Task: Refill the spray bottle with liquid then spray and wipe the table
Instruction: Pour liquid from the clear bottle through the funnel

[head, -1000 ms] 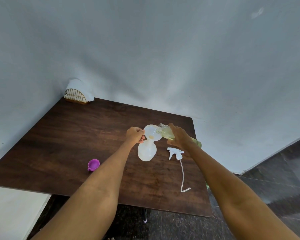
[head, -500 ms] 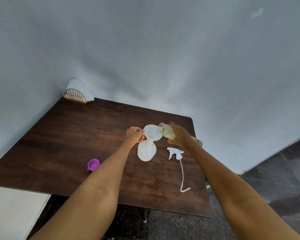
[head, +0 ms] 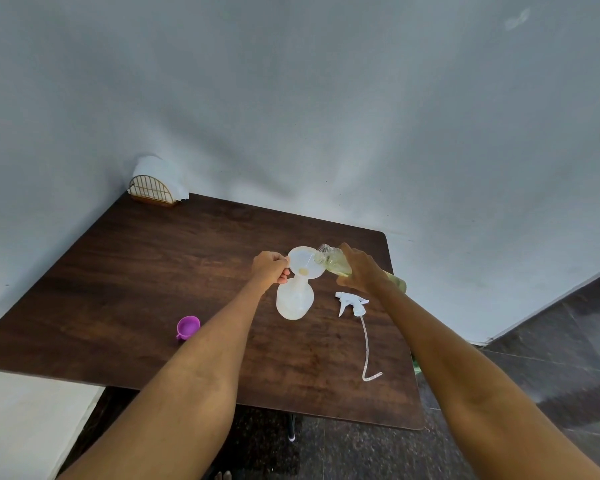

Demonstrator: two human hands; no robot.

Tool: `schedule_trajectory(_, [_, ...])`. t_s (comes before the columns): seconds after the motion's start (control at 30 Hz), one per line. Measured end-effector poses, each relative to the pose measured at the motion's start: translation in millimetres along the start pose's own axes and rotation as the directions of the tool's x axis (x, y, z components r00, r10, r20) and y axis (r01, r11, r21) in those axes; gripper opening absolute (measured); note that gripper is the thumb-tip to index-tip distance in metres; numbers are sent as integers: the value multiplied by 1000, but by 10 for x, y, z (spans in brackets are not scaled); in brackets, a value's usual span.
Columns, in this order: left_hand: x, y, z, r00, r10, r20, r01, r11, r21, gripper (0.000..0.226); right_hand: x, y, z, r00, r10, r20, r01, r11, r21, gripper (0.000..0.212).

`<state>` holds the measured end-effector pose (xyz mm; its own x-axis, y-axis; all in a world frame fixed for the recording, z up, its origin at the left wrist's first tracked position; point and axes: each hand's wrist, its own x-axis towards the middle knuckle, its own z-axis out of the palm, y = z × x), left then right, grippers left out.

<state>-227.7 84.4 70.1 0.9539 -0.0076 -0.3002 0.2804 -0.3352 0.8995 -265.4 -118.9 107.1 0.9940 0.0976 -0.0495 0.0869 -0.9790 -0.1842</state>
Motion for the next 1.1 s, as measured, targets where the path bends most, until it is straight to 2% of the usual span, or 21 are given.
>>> schedule_trajectory(1.1, [-23,19,-8,1000,10,3,-10,1000,4,19,3,1,18,1000,10,-5,-10,1000,-23,66])
